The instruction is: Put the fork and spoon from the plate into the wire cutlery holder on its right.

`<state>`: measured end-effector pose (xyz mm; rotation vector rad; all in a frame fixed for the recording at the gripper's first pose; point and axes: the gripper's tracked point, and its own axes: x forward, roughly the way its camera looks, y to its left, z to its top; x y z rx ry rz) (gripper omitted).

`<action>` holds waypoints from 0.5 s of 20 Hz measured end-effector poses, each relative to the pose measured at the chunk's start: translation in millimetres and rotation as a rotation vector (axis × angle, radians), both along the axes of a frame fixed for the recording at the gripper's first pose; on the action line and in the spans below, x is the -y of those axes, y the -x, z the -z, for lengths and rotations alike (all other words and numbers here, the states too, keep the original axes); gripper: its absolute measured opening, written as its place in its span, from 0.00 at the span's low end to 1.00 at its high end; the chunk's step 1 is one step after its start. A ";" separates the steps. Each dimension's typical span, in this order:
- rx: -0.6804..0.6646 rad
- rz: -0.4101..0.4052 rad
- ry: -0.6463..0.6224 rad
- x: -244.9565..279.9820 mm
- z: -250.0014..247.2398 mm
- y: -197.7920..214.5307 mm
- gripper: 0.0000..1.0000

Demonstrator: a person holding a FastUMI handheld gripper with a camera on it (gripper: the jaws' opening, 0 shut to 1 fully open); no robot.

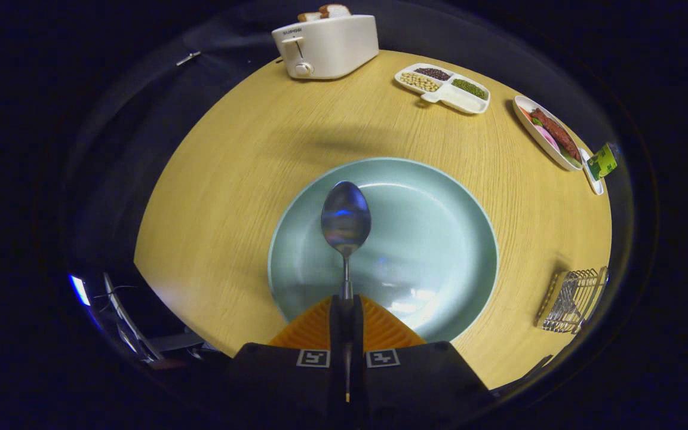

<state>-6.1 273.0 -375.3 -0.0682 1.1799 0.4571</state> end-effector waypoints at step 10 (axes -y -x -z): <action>-0.092 -0.175 0.141 213.8 -138.4 15.1 0.07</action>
